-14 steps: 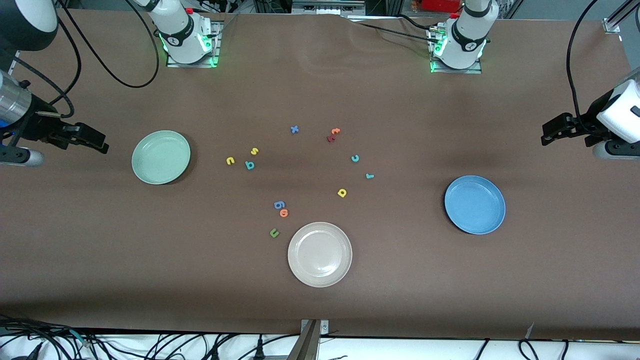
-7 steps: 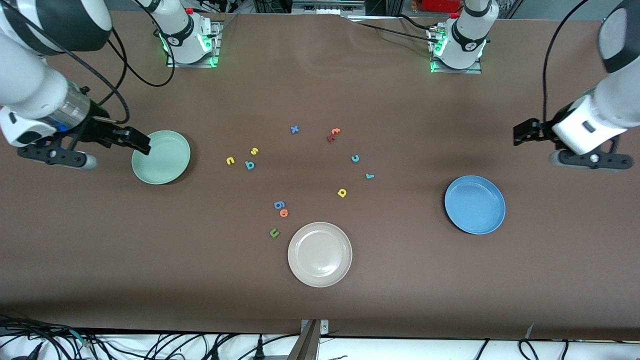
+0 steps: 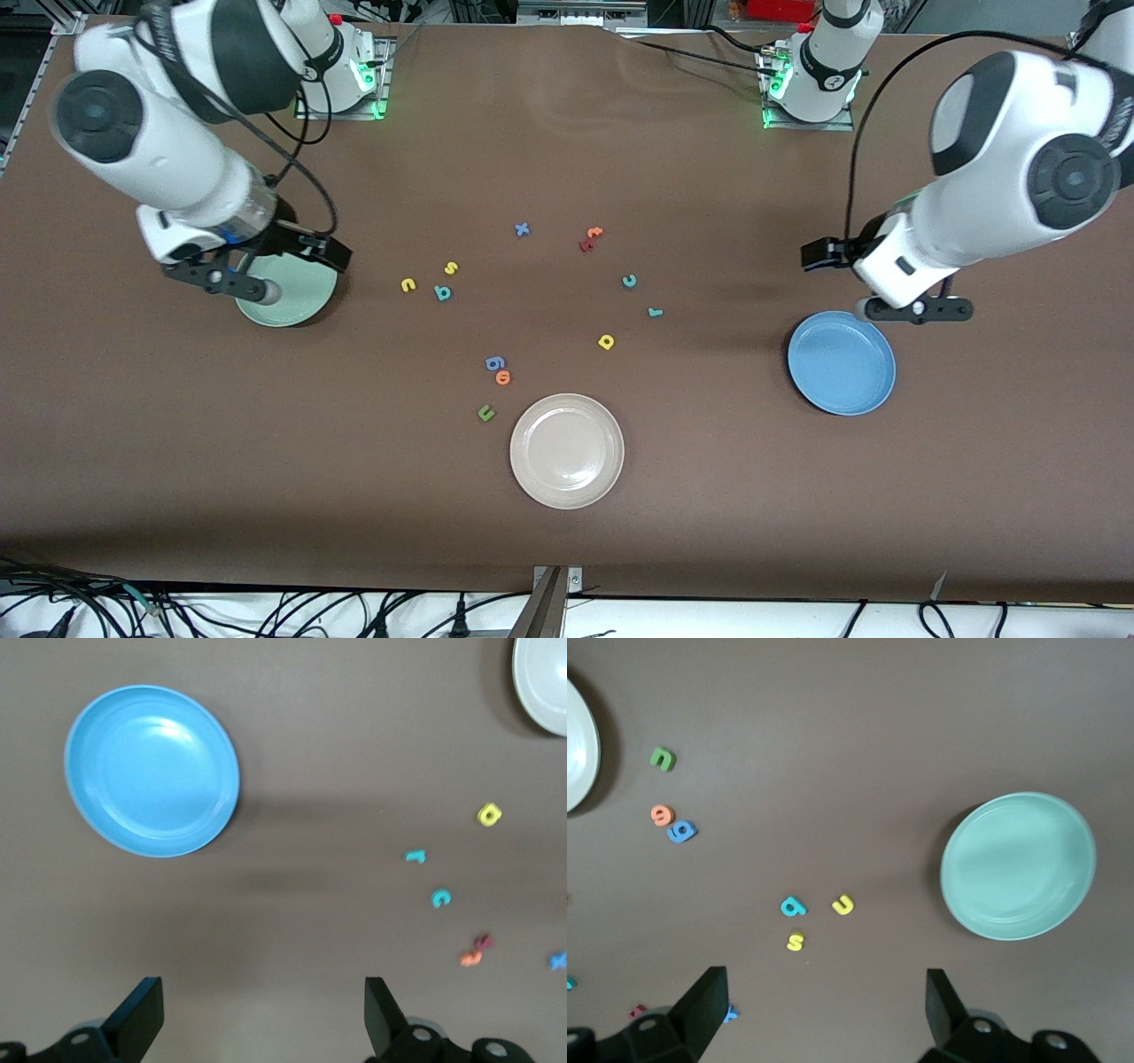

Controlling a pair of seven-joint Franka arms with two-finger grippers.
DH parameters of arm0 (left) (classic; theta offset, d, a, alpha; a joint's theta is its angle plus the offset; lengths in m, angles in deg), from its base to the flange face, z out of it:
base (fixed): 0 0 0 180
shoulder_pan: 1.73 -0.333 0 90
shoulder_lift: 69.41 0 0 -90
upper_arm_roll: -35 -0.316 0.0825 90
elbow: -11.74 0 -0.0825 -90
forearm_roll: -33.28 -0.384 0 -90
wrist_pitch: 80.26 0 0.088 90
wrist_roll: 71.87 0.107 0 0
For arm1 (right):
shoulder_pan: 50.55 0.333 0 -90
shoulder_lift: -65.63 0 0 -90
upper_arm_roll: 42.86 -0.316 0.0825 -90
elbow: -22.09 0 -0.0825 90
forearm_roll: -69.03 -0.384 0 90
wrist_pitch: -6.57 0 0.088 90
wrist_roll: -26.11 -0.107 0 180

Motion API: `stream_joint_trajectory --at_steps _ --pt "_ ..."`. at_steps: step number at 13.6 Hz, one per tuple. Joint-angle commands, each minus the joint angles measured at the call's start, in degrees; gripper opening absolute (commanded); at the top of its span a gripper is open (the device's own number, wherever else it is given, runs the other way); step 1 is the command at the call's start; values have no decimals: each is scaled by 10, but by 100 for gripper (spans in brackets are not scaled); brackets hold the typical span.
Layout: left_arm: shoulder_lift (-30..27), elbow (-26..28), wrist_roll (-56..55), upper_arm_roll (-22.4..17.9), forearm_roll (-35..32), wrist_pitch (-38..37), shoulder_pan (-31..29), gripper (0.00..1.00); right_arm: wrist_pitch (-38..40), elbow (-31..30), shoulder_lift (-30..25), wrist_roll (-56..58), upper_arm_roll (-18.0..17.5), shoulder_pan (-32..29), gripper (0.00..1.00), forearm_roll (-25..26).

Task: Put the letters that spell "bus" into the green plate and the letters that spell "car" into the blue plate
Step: 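Move the right and left grippers over the yellow u and teal r, then lower and close the right and left grippers on the u and r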

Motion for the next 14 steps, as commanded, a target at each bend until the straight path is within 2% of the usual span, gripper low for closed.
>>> stream_joint_trajectory --at_steps 1,3,6,9,12,14 --pt "-8 62 -49 -3 13 84 41 100 -50 -94 -28 -6 -14 -1 99 -1" --pt "-8 119 -94 -3 13 173 74 100 -109 -162 -32 1 -17 -1 99 -2" --pt "-8 210 -161 -3 12 310 116 100 -240 -263 -31 2 -38 -2 99 -2" --pt "1 284 -197 -3 12 432 146 100 -306 -305 -8 45 -39 -2 99 -3" --pt "60 292 -284 -4 3 518 192 100 -389 -349 13 112 -39 -2 99 -3" --pt "99 288 -290 -4 3 580 198 100 -452 -362 44 113 -39 -2 98 -2"
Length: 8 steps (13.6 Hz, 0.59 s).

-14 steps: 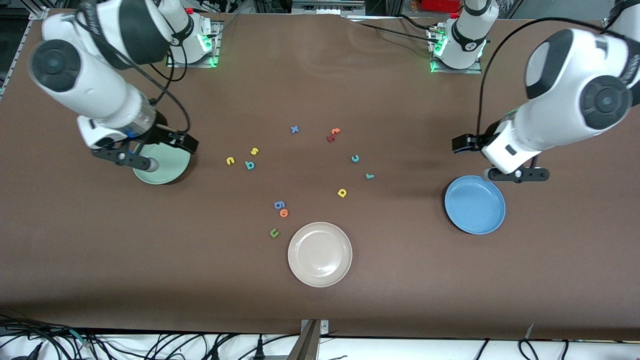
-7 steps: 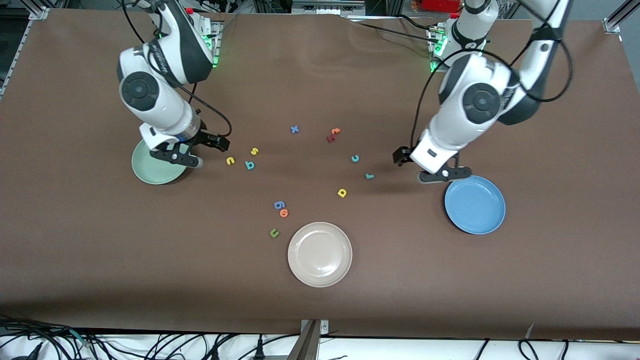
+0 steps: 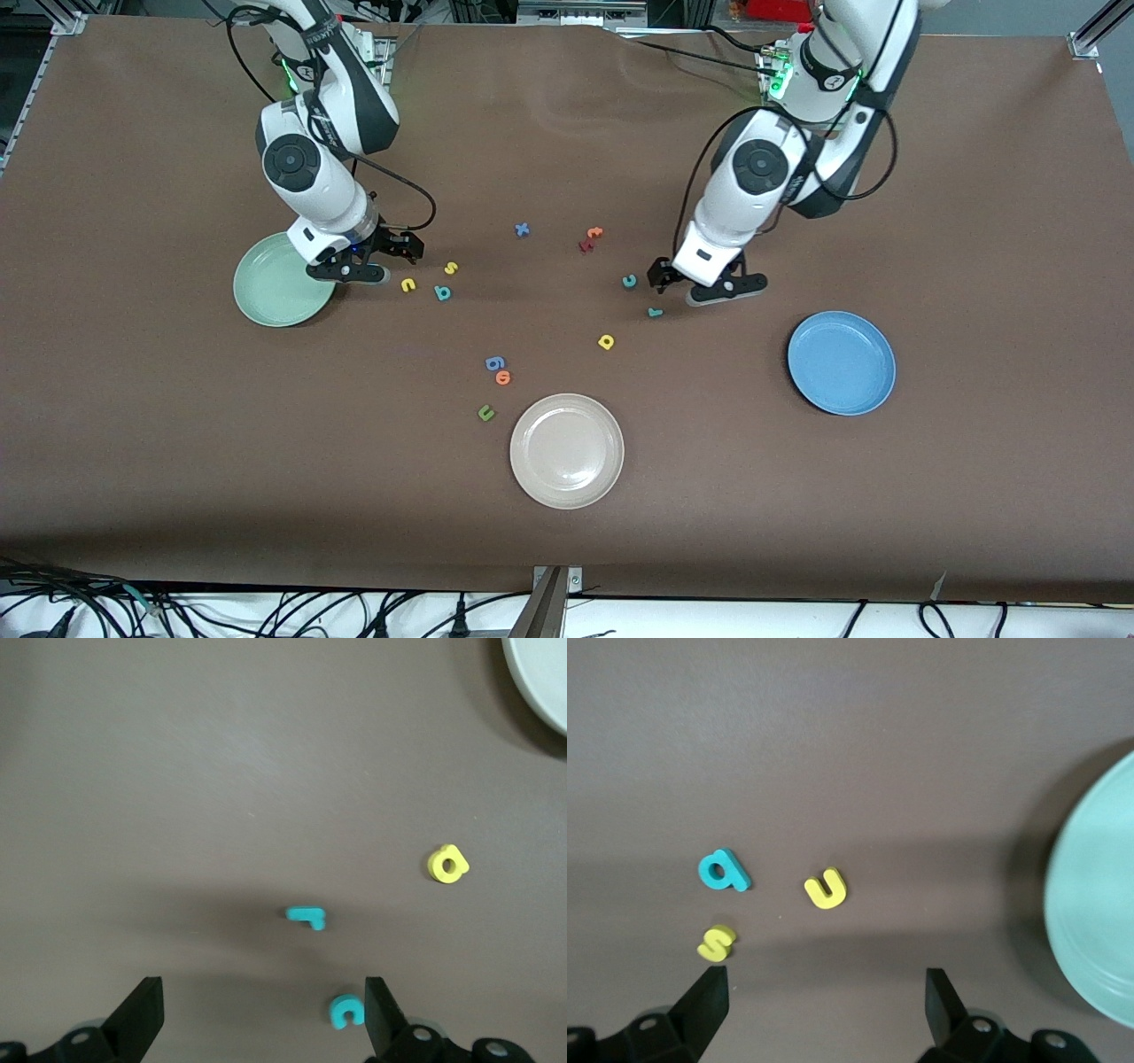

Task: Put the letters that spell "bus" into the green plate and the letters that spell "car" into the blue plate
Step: 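Lower and close the right and left grippers on the u and r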

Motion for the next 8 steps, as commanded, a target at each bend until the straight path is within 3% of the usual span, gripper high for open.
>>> stream_joint_trajectory --at_steps 1,6,8 --pt "52 -12 -12 -8 3 66 21 100 -85 -21 40 19 -5 -3 98 -2" --pt "98 -39 -11 -9 -26 91 24 99 -150 -17 93 36 -10 -4 98 -1" --pt "104 -41 -11 -9 -28 91 25 94 -165 -18 101 54 -9 -5 94 -2"
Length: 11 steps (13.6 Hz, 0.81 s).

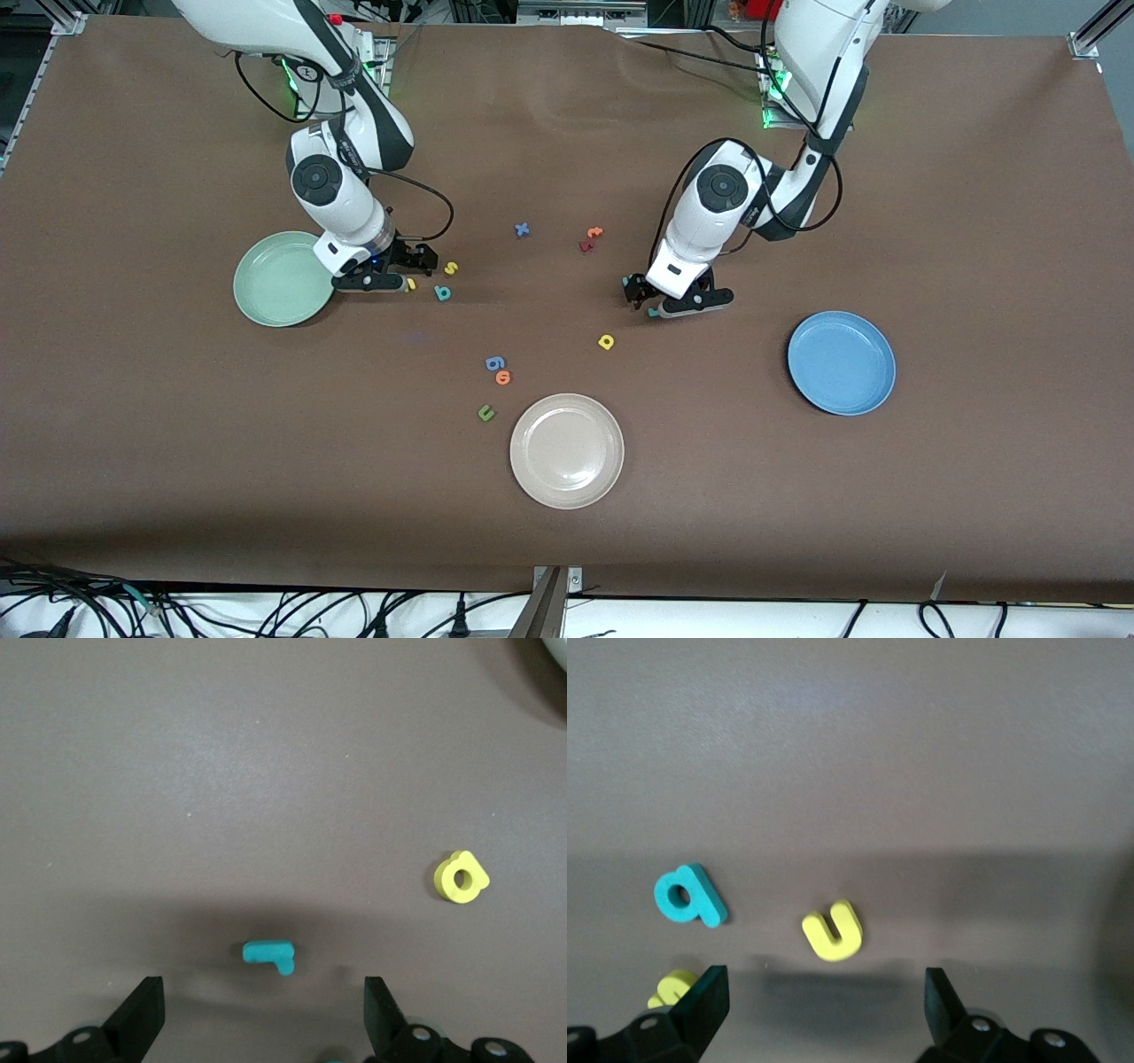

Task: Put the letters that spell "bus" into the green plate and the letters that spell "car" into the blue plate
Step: 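Lower and close the right and left grippers on the u and r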

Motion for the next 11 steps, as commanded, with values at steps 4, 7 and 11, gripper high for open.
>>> stream_joint_trajectory --at_steps 4,7,11 --pt "33 -30 -2 -9 -32 0 10 90 -19 0 9 40 0 -6 76 -1" --pt "45 -36 0 -10 -32 -4 18 88 -21 1 8 87 7 -7 75 0" --pt "55 -74 1 -11 -57 -64 16 67 -24 2 8 101 10 -7 75 0"
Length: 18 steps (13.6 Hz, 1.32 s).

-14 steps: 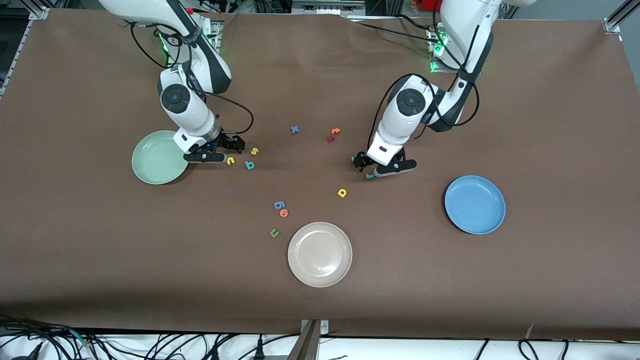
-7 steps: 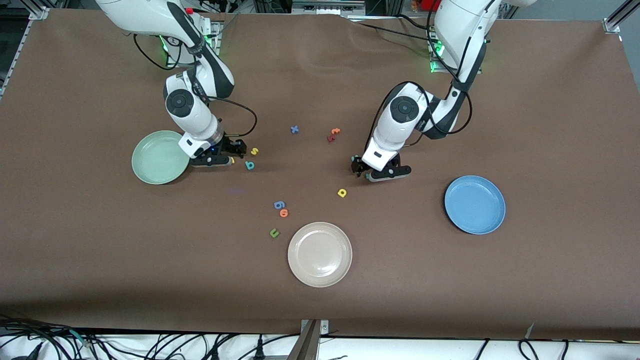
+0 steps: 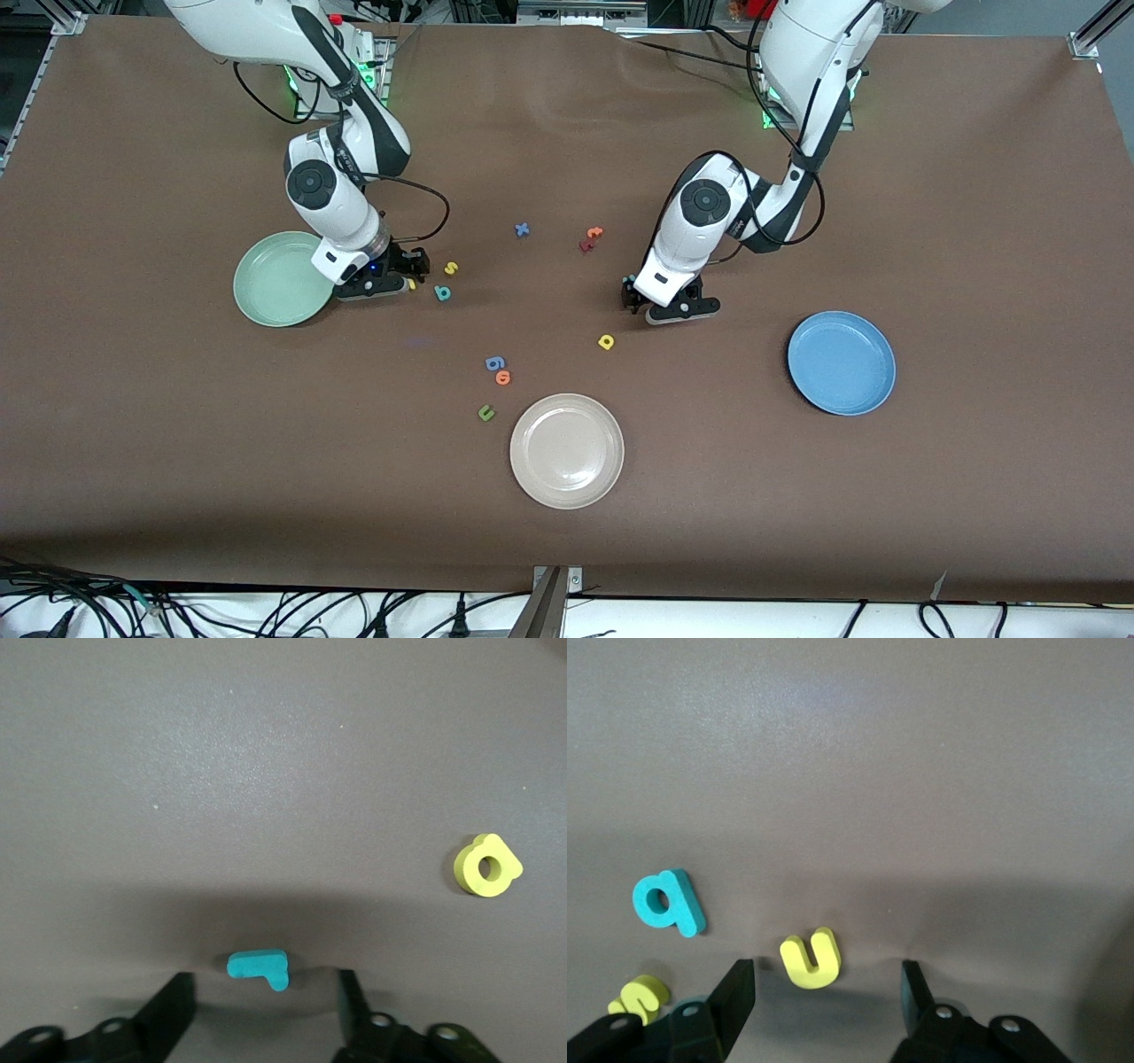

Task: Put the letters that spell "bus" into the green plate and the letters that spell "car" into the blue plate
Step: 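Lower and close the right and left grippers on the u and r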

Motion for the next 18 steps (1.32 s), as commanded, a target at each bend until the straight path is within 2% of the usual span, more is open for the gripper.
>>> stream_joint_trajectory --at_steps 1,3,6,9,13,18 --pt "17 -37 0 -8 -26 -33 7 65 -12 1 2 12 -1 -2 75 0" --pt "21 -38 0 -8 -26 -33 8 63 -14 1 2 12 -1 -2 68 0" --pt "21 -38 -2 -8 -26 -35 9 59 -28 2 4 13 -1 -2 68 2" --pt "21 -38 -4 -8 -26 -35 9 48 -38 2 11 14 -1 -1 68 2" --pt "23 -38 -6 -8 -26 -36 9 39 -50 1 23 15 -1 -1 67 2" --pt "23 -38 -7 -8 -26 -46 9 33 -50 1 21 15 -1 -1 29 2"
